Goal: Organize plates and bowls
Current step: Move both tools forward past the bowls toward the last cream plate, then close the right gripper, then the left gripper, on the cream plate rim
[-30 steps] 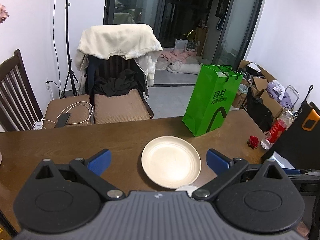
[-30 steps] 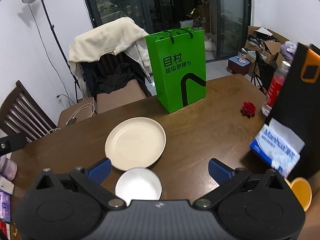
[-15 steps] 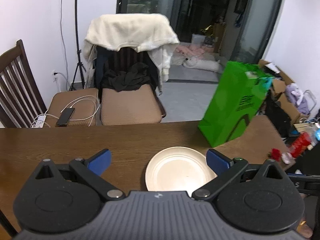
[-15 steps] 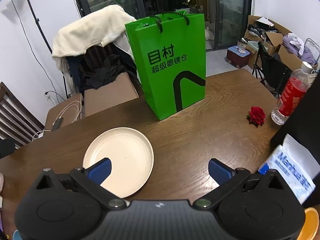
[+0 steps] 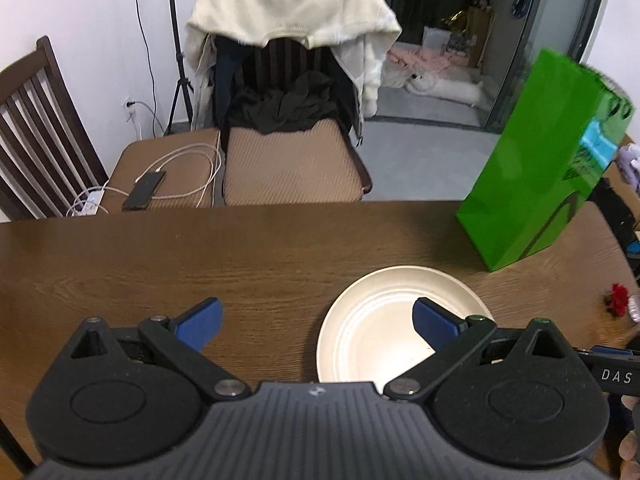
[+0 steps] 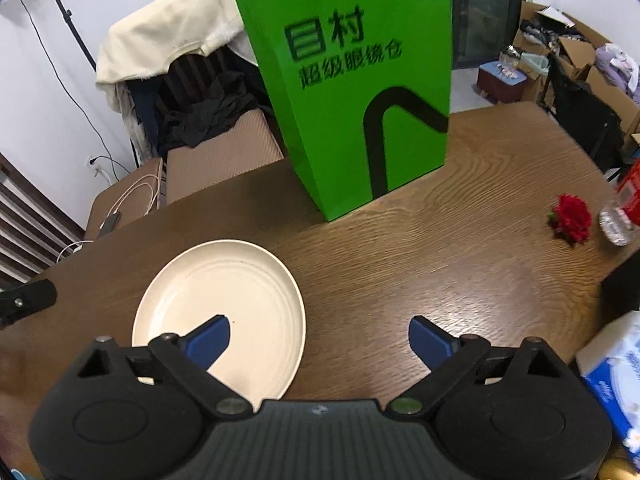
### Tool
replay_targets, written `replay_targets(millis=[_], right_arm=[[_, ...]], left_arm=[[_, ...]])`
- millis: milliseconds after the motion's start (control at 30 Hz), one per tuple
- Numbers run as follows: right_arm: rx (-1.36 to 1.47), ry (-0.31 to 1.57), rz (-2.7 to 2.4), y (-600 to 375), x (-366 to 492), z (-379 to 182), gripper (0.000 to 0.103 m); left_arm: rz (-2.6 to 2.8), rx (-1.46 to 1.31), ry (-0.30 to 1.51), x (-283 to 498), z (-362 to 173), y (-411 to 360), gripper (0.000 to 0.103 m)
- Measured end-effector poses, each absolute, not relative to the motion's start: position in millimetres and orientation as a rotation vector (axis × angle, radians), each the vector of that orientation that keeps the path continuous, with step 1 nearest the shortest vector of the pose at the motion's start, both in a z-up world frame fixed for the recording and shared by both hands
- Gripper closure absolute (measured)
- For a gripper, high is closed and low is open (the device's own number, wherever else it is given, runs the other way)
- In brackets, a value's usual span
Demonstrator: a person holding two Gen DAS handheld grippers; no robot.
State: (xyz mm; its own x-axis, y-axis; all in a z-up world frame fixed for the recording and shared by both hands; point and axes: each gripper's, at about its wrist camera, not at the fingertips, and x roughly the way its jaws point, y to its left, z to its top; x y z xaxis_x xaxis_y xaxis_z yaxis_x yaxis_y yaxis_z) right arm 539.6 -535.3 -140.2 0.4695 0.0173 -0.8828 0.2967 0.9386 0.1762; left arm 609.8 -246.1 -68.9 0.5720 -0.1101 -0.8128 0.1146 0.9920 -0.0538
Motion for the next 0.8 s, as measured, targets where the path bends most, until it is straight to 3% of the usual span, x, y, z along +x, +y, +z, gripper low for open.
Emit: replay_targets(millis=[33, 100, 267, 600, 800], right_arm=[[0.319, 1.078, -0.173, -534.1, 542.6, -145.2, 0.011], [0.303, 1.092, -0.17, -531.9, 549.0, -155.5, 0.027], [0.339, 1.125, -0.139, -532.0, 559.6, -179.1, 0.046], [0.337, 1.148, -0.124, -530.9, 569.2, -203.4, 0.069], [0.332, 1.162, -0.105, -527.5, 573.7, -211.5, 0.077]], left_arm=[[-0.129, 0.007, 0.961, 612.4, -74.3, -247.0, 0.0], [-0.117, 0.016, 0.982, 618.3, -85.2, -249.3, 0.0], [-0.095, 0.026, 1.024, 629.2, -108.3, -252.2, 0.0], [-0.067, 0.073, 1.092, 643.6, -144.1, -257.5, 0.003], [-0.067, 0.101, 1.112, 646.6, -157.9, -259.3, 0.005]])
